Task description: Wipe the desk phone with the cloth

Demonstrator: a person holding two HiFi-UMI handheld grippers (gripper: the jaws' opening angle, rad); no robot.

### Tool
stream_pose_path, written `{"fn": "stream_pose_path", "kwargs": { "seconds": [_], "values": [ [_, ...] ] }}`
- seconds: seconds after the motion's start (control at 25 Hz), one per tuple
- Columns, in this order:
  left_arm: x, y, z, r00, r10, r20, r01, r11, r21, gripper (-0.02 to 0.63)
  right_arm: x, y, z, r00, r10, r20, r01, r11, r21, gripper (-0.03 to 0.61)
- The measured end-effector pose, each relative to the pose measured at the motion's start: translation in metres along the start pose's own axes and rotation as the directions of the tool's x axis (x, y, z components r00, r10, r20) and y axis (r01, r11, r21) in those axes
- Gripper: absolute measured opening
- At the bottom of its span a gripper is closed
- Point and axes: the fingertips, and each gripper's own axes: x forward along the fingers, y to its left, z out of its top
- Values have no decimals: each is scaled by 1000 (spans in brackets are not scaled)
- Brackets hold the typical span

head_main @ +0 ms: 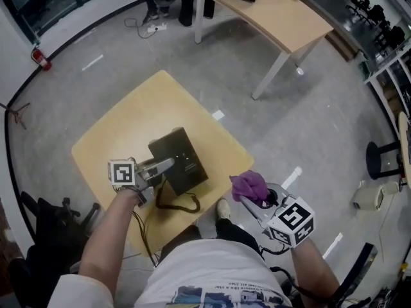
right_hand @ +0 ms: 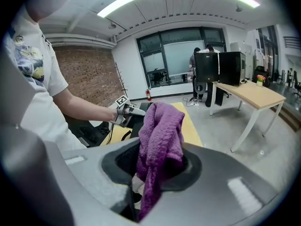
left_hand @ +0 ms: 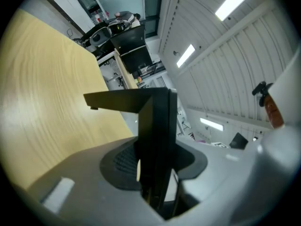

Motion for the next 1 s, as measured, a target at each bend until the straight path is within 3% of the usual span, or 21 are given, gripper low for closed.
{"fn": "stream_pose_path", "kwargs": {
  "seconds": [0.36, 0.84, 1.0],
  "values": [
    [2, 69, 10, 992, 119, -32, -119, 993, -20, 181, 7, 10, 6, 1000, -10, -30, 11, 1000, 9, 104],
    [4, 85, 4, 992, 112, -61, -116, 991, -67, 181, 12, 14, 7, 999, -8, -44, 8, 1000, 9, 105],
    [5, 90, -2, 979, 169, -110, -175, 983, -51, 199, 15, 13, 10, 999, -8, -47, 8, 1000, 4, 105]
  ]
}}
